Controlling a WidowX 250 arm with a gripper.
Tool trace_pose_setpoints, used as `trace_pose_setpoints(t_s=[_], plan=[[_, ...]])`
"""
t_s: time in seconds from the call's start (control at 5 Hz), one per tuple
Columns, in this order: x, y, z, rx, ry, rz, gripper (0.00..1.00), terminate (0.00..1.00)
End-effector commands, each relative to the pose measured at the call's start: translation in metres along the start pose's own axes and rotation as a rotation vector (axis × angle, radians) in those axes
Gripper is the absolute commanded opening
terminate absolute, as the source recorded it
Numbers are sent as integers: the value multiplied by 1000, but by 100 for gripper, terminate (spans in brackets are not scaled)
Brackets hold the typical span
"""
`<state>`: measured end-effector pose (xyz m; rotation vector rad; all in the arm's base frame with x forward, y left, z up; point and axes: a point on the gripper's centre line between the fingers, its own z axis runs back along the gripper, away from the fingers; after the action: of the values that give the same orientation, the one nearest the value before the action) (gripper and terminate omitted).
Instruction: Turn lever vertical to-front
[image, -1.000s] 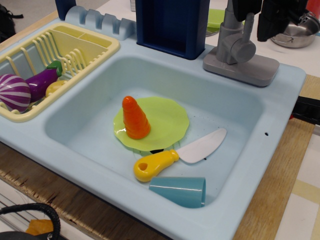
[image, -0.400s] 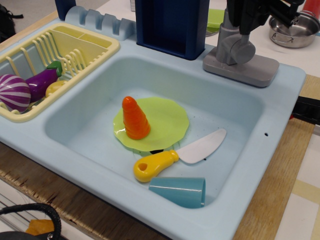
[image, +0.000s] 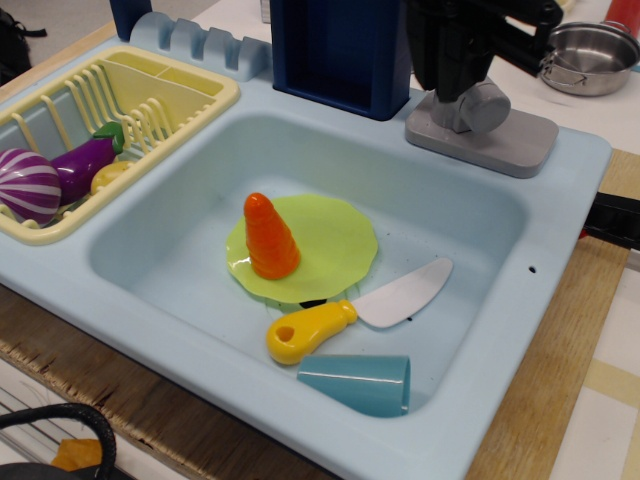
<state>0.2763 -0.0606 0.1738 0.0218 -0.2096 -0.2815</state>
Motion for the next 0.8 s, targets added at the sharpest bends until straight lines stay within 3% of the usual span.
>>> trace_pose_setpoints(t_s=[0.0,0.2,0.6], plan=[[-37,-4,-24,-80,148,74,0,0],[-48,-5,-39,-116,167,97,0,0],[-52,-7,-52,-211,295,122,0,0]])
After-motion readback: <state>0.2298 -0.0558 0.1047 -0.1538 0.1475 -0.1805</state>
